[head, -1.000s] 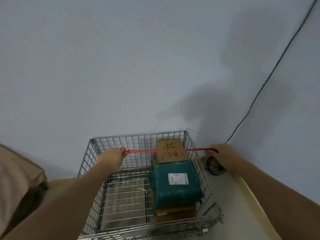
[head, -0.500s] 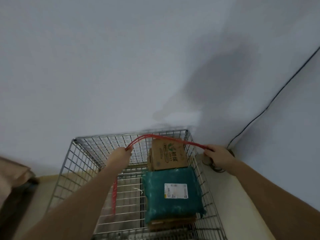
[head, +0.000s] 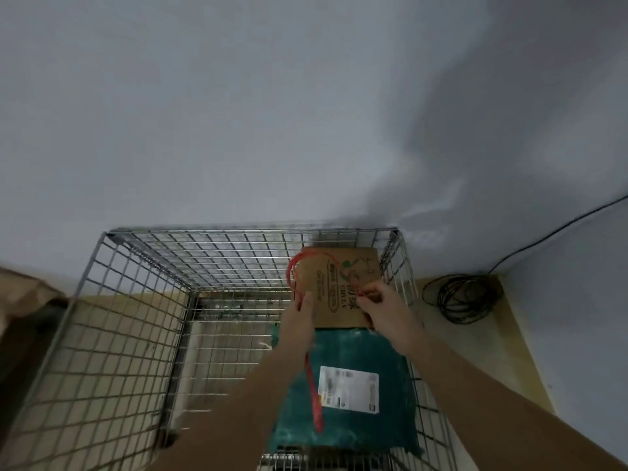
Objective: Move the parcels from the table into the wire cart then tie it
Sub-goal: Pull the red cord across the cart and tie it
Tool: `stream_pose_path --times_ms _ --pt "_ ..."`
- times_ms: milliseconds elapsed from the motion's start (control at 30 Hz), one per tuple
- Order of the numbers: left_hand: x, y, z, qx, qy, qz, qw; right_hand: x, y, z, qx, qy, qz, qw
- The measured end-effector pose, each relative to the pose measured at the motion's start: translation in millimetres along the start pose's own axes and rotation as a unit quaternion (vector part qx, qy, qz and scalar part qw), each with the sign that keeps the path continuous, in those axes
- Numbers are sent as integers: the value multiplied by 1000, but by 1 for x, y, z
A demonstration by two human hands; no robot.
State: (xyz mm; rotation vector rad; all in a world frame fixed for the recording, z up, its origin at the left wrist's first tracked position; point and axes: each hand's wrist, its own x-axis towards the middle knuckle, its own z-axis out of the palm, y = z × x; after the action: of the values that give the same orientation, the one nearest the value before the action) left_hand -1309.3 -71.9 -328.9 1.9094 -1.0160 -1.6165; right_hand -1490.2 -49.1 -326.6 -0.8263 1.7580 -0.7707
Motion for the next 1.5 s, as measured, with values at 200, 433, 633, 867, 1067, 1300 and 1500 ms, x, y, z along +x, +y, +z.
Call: stream_pose_path --times_ms 200,433,633,867,1067,1300,1500 --pt "48 -29 59 -178 -33 -46 982 44 39 52 96 -7 53 994" --pt "96 -48 65 -254 -57 -96 961 67 66 45 60 -89 26 994" --pt "102 -44 80 -318 -29 -83 944 89 69 41 142 60 46 987" --pt "99 -39 93 -403 -18 -78 912 133 50 49 -134 118 -93 979" --pt "111 -33 83 -355 -17 -122 927 163 19 56 -112 139 -62 982" --pt "126 -29 45 318 -117 105 935 187 12 74 -109 167 -80 977" --pt "162 2 46 436 126 450 769 196 22 81 -42 228 -64 971"
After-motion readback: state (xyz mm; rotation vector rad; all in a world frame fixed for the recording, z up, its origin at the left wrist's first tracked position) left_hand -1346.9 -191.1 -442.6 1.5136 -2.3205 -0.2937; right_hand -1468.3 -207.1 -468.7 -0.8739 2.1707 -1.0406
